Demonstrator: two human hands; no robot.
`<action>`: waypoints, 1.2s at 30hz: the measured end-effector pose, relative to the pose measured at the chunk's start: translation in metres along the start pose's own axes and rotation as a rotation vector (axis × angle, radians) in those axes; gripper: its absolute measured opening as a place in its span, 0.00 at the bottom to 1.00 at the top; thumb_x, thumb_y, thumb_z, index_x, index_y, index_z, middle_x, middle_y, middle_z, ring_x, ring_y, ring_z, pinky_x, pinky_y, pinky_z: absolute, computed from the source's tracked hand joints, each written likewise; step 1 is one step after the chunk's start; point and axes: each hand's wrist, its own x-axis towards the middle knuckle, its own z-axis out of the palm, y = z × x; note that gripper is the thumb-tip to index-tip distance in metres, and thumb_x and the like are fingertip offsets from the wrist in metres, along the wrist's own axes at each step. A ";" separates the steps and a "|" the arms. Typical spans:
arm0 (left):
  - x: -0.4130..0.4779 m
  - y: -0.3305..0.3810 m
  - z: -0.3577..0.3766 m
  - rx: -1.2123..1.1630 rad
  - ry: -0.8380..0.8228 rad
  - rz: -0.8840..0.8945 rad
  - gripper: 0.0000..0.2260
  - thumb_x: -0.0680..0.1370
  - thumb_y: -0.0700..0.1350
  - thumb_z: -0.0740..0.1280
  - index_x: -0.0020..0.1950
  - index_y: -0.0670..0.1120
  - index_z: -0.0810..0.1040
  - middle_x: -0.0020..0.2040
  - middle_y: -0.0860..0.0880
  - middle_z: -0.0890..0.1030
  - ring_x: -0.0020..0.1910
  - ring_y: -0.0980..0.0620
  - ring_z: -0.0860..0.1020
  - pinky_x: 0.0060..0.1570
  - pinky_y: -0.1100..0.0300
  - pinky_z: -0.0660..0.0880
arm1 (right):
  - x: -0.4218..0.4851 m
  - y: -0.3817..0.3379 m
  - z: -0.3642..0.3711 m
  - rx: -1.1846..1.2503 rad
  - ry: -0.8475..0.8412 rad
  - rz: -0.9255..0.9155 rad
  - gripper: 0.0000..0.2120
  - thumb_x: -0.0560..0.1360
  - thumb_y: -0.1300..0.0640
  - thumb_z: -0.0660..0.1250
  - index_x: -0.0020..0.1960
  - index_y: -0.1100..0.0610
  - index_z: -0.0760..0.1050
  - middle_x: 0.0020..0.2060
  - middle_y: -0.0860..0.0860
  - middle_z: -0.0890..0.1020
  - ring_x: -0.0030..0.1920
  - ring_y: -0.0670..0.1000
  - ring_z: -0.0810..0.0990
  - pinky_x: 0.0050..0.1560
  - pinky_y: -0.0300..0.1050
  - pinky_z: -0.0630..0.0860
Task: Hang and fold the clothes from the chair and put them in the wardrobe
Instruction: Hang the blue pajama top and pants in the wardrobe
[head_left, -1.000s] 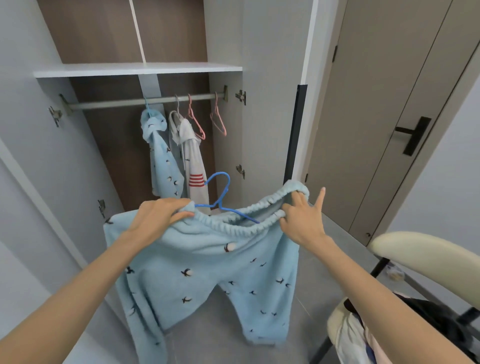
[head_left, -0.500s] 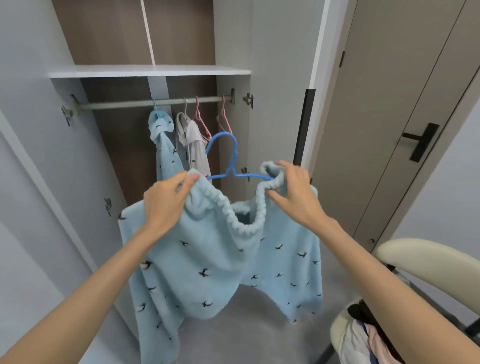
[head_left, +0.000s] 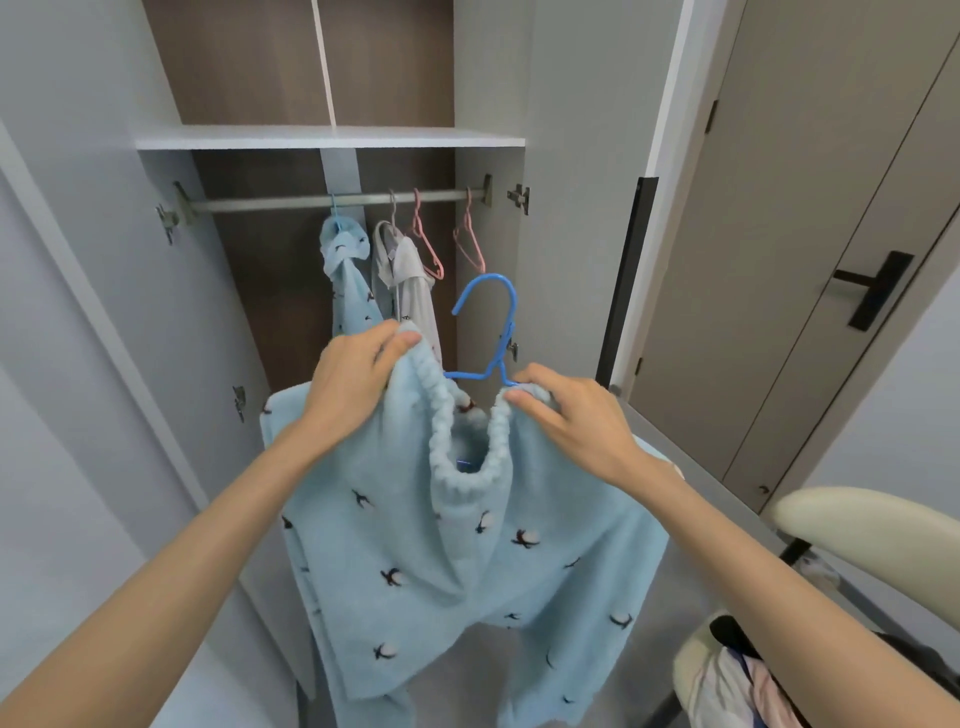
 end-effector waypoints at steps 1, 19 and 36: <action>0.006 -0.003 -0.006 0.027 0.048 -0.012 0.16 0.81 0.53 0.59 0.34 0.52 0.64 0.27 0.52 0.67 0.30 0.48 0.66 0.35 0.55 0.61 | -0.001 0.003 -0.002 0.013 0.007 0.024 0.09 0.79 0.41 0.60 0.46 0.43 0.74 0.29 0.35 0.74 0.32 0.41 0.72 0.31 0.40 0.64; 0.047 -0.026 0.004 0.033 -0.332 -0.264 0.19 0.81 0.55 0.60 0.41 0.47 0.84 0.40 0.48 0.82 0.40 0.51 0.78 0.43 0.58 0.71 | -0.017 0.022 -0.011 0.462 0.165 0.344 0.17 0.75 0.45 0.68 0.30 0.51 0.78 0.24 0.42 0.70 0.29 0.45 0.67 0.36 0.42 0.67; 0.050 -0.029 0.030 -0.260 0.208 -0.208 0.14 0.84 0.47 0.55 0.49 0.39 0.73 0.43 0.40 0.78 0.41 0.44 0.76 0.42 0.49 0.71 | 0.002 0.022 -0.035 0.702 0.346 0.422 0.24 0.77 0.50 0.67 0.23 0.49 0.71 0.28 0.55 0.66 0.33 0.54 0.64 0.34 0.44 0.63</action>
